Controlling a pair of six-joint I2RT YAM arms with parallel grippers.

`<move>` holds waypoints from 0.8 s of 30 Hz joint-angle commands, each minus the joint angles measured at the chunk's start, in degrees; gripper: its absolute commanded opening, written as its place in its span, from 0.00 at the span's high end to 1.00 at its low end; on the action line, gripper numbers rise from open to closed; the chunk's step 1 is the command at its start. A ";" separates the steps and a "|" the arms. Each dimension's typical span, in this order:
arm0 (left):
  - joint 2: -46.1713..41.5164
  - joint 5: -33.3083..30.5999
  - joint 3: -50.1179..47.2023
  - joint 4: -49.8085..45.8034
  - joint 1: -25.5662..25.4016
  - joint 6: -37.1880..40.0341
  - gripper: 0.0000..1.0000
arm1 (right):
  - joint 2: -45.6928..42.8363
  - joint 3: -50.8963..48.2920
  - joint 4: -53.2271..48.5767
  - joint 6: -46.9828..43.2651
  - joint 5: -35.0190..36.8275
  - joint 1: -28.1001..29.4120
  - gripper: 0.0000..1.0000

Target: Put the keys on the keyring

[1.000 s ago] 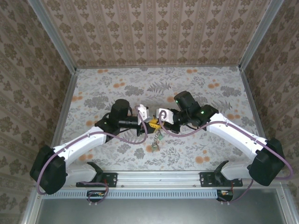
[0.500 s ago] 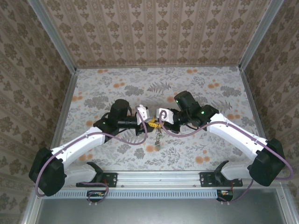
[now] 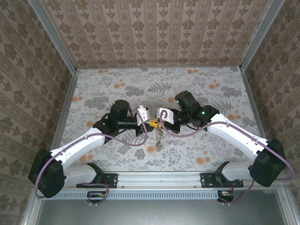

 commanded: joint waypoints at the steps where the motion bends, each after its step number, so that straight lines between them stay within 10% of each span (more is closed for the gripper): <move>1: -0.65 2.32 -0.60 3.88 -0.53 -0.42 0.89 | 0.76 0.23 4.48 1.47 -4.26 0.31 1.00; 24: -3.11 10.08 -6.83 30.18 3.44 -14.16 1.00 | -9.30 -7.66 13.40 5.64 -15.32 -7.41 0.74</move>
